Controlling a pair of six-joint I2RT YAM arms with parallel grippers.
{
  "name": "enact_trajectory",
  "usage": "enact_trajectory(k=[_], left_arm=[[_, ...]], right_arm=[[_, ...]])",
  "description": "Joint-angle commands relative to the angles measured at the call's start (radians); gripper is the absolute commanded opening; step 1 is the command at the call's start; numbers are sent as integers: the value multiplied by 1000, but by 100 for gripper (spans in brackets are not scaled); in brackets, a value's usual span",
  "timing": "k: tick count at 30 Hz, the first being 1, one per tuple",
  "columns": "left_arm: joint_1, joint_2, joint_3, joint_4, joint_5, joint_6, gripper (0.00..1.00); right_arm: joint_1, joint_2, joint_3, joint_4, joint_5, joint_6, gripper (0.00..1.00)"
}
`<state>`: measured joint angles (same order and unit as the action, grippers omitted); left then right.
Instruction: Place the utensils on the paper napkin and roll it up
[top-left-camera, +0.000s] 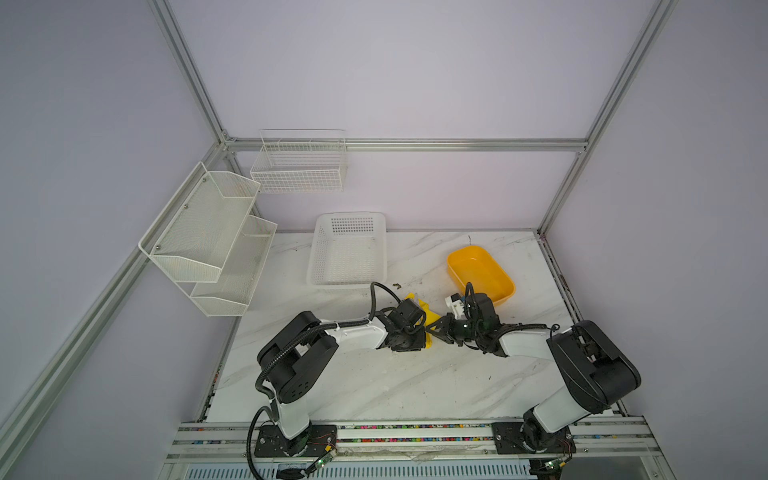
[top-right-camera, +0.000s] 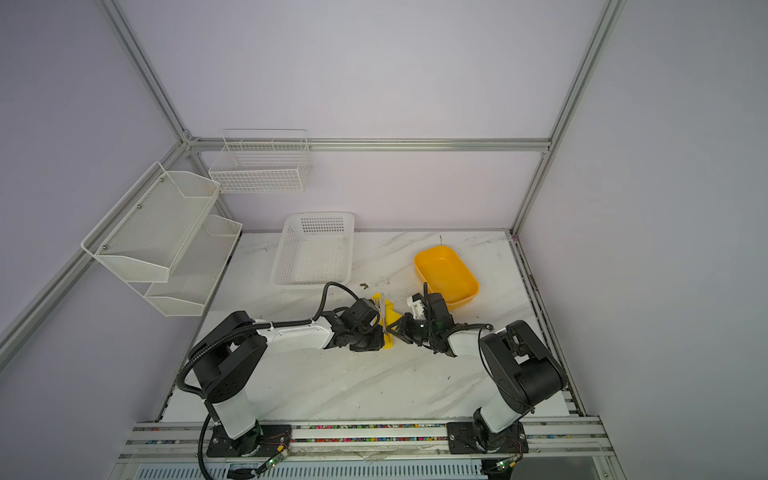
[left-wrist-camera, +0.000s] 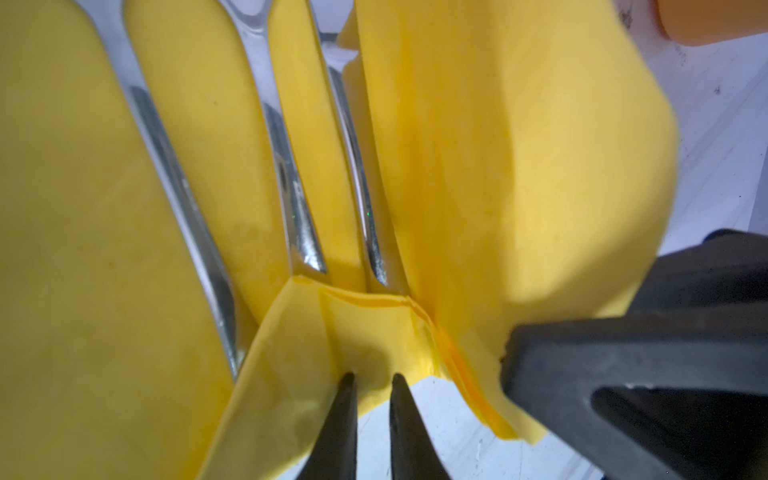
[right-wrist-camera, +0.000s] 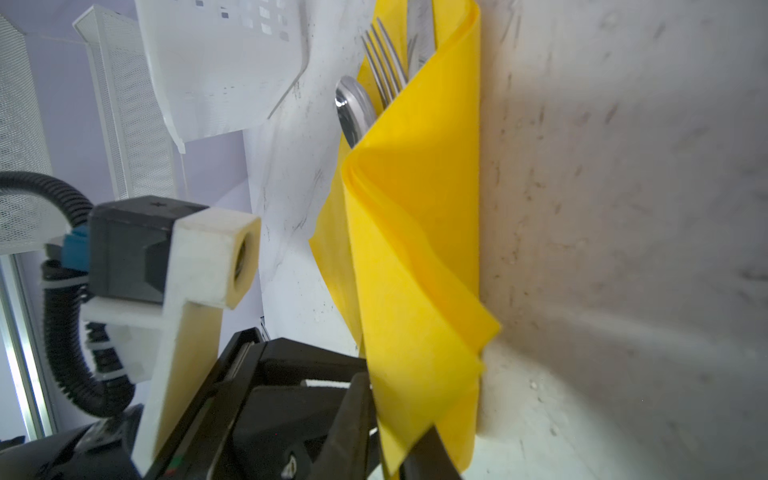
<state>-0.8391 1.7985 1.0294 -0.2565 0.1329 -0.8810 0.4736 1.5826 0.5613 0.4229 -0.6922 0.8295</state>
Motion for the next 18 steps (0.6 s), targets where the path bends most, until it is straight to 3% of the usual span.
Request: enact_trajectory(k=[1,6,12,18], left_arm=[[5,-30,-5,22,-11,-13,17],[9,-112,-60,38,-66,-44,18],[45,-227,-141,80,-74,-97,27],[117,-282,-183,180,6,-129,54]], right_arm=[[19,-20,31,-12,41,-23,16],[39,-3,61,-58,49,-57,16],[63,24,83,-78,42,-81,22],[89,55,108,-106,48,-107,27]])
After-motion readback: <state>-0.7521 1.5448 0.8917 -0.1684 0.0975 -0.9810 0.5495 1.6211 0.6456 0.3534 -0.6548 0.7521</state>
